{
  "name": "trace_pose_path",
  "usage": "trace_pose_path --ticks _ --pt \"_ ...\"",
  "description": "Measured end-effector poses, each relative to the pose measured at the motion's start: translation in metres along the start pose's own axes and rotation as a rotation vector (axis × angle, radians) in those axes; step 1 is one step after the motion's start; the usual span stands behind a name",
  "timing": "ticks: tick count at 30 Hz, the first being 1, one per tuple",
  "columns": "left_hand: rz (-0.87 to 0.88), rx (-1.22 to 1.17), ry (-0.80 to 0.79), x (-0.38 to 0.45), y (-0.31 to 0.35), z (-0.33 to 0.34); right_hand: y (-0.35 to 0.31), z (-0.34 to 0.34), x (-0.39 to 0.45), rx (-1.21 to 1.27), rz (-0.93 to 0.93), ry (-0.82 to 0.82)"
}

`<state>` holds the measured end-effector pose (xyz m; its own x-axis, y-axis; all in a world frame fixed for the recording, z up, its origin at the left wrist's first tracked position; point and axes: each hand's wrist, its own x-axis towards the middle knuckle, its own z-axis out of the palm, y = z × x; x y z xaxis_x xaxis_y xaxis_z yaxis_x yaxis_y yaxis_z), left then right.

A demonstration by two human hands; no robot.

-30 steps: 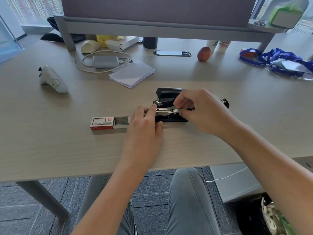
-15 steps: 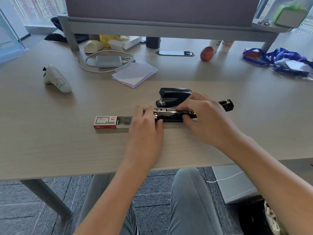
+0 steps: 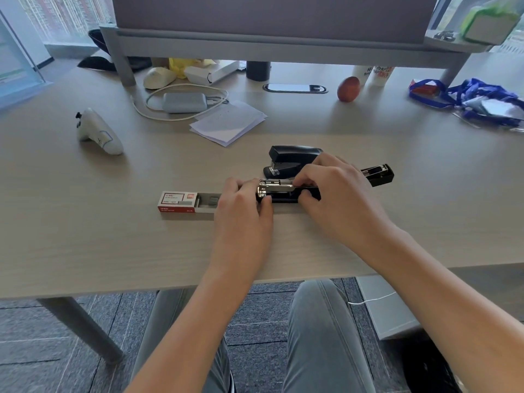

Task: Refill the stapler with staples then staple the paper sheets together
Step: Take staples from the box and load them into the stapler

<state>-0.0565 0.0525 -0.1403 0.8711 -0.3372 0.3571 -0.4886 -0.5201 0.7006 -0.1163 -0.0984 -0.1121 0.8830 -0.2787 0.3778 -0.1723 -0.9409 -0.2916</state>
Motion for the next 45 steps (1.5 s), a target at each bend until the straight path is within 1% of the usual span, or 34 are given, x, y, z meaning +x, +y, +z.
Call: trace_pose_path --ticks 4,8,10,12,15,17,19,21,23,25,27,29,33,34,36,39,41,43,45 --pt "-0.015 -0.008 0.002 0.001 -0.001 0.0 -0.009 0.001 0.002 0.056 -0.025 -0.036" --pt "0.005 -0.017 -0.003 0.001 -0.001 -0.001 -0.019 0.007 0.007 0.069 -0.062 -0.083" --pt "0.016 -0.017 0.001 0.0 -0.001 -0.001 -0.018 0.01 0.006 0.07 -0.075 -0.081" --pt "0.015 -0.029 0.002 0.0 -0.001 -0.001 -0.016 0.012 0.003 0.092 -0.072 -0.038" --pt "0.017 -0.037 -0.003 0.001 -0.001 0.001 -0.012 0.012 -0.01 0.177 -0.027 0.107" --pt "0.018 -0.013 -0.024 0.001 -0.001 0.002 -0.009 0.008 -0.022 0.27 0.065 0.226" --pt "0.031 0.012 -0.043 0.001 -0.002 0.003 -0.006 0.001 -0.035 0.34 0.22 0.288" --pt "0.063 0.029 -0.051 -0.001 -0.002 0.002 0.001 -0.005 -0.046 0.387 0.415 0.255" --pt "0.099 0.054 -0.062 -0.002 -0.003 0.003 0.011 -0.009 -0.054 0.375 0.593 0.219" --pt "0.133 0.097 -0.073 -0.003 -0.003 0.004 0.02 -0.012 -0.058 0.327 0.706 0.207" --pt "0.152 0.131 -0.071 -0.003 -0.003 0.005 0.025 -0.015 -0.056 0.346 0.743 0.203" --pt "0.152 0.145 -0.07 -0.003 -0.003 0.006 0.028 -0.019 -0.05 0.453 0.738 0.204" --pt "0.148 0.142 -0.08 -0.003 -0.002 0.005 0.026 -0.02 -0.03 0.959 0.8 0.281" --pt "0.152 0.138 -0.084 -0.003 -0.002 0.005 0.024 -0.021 -0.025 1.033 0.795 0.287" --pt "0.174 0.134 -0.091 -0.004 -0.002 0.005 0.021 -0.021 -0.017 1.016 0.718 0.284" --pt "0.197 0.115 -0.093 -0.004 -0.002 0.006 0.014 -0.017 -0.008 0.789 0.512 0.267" --pt "0.143 0.042 -0.081 -0.002 -0.002 0.007 0.01 -0.01 -0.005 0.569 0.39 0.222" --pt "0.093 -0.033 -0.079 -0.001 -0.003 0.006 0.007 -0.003 -0.006 0.409 0.286 0.15" --pt "0.093 -0.061 -0.09 -0.002 -0.004 0.005 0.004 0.006 -0.01 0.338 0.199 0.04"
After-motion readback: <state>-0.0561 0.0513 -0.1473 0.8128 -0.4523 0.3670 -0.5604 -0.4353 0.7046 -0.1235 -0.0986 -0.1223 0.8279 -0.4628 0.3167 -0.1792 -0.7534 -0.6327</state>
